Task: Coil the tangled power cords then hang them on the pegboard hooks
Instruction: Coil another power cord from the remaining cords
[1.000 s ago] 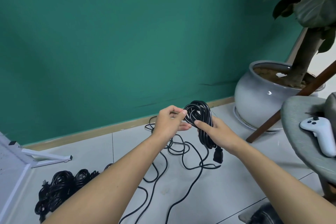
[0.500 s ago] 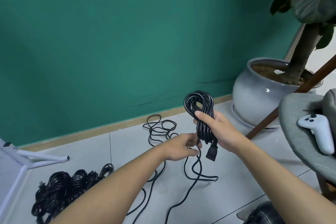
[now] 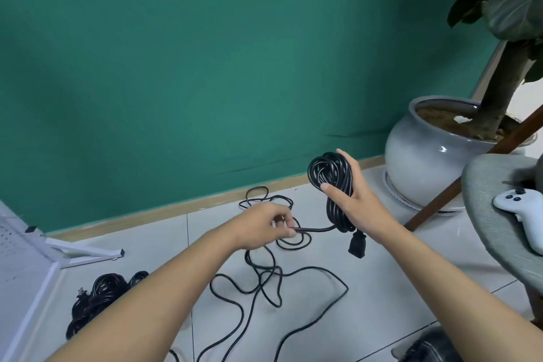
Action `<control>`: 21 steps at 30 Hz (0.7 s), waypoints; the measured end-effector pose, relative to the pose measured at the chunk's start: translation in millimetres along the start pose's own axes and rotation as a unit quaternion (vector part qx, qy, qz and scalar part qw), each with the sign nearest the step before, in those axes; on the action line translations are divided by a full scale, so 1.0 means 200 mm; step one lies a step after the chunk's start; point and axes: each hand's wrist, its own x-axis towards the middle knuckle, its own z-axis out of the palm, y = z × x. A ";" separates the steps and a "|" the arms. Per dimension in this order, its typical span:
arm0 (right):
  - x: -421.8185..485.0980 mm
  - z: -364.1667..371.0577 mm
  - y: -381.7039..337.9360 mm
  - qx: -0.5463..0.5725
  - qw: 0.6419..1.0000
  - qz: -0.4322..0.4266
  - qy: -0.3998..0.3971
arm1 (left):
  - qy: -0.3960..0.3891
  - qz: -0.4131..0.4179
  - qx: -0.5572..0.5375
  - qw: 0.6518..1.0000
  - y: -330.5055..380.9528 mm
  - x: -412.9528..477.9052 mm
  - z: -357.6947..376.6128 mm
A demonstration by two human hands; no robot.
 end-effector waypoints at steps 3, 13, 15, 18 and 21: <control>0.00 0.04 -0.02 0.009 1.000 -0.004 -0.018 | 0.039 0.040 0.094 0.994 0.00 -0.06 -0.11; -0.07 0.14 -0.15 0.000 0.980 0.008 -0.197 | 0.235 0.215 0.087 0.944 0.08 -0.12 -0.20; -0.09 0.15 -0.18 0.012 0.971 0.011 -0.238 | 0.242 0.224 0.070 0.942 0.09 -0.13 -0.22; -0.10 0.16 -0.19 0.003 0.961 0.012 -0.277 | 0.233 0.231 0.038 0.944 0.12 -0.12 -0.23; -0.11 0.18 -0.19 -0.025 0.957 0.010 -0.289 | 0.222 0.211 0.019 0.952 0.11 -0.10 -0.21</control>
